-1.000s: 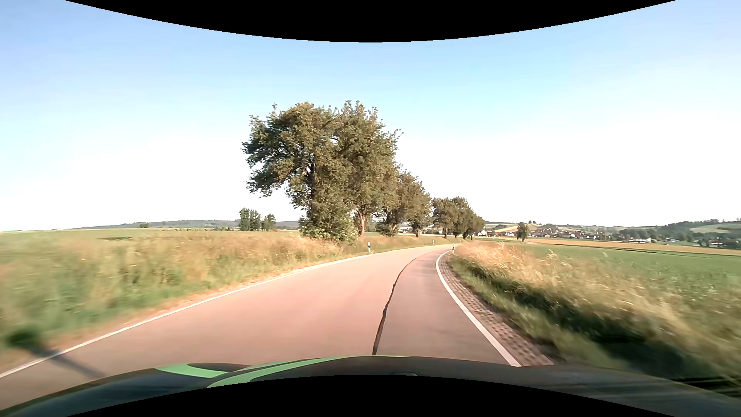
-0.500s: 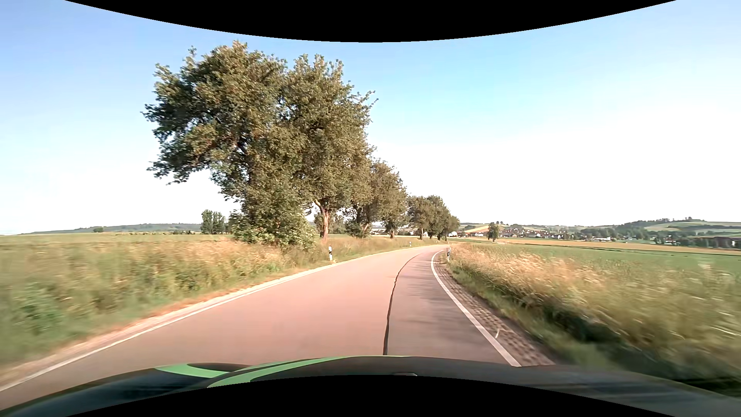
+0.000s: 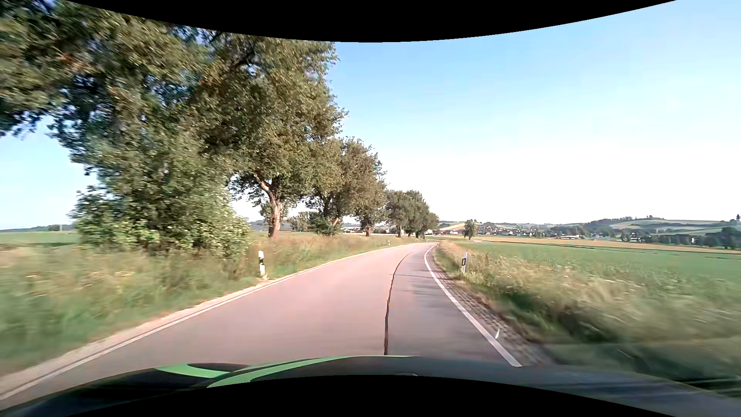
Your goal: Follow the waypoints while adhering to traffic rules and regulations
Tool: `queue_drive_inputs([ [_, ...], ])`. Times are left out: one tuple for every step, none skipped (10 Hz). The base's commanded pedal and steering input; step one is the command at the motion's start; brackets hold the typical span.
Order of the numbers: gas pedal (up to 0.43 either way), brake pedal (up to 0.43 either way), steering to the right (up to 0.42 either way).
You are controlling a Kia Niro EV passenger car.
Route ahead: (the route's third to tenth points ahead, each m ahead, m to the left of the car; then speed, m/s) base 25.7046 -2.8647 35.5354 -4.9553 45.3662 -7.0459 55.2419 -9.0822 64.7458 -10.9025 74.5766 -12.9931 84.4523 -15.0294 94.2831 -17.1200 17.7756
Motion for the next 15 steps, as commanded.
queue_drive_inputs([
  [0.150,0.000,0.041],
  [0.150,0.000,0.039],
  [0.150,0.000,0.037],
  [0.150,0.000,0.036],
  [0.150,0.000,0.034],
  [0.150,0.000,0.032],
  [0.150,0.000,0.031],
  [0.150,0.000,0.030],
  [0.150,0.000,0.029],
  [0.150,0.000,0.027],
  [0.150,0.000,0.025],
  [0.138,0.000,0.024],
  [0.138,0.000,0.022],
  [0.138,0.000,0.019],
  [0.138,0.000,0.017],
])
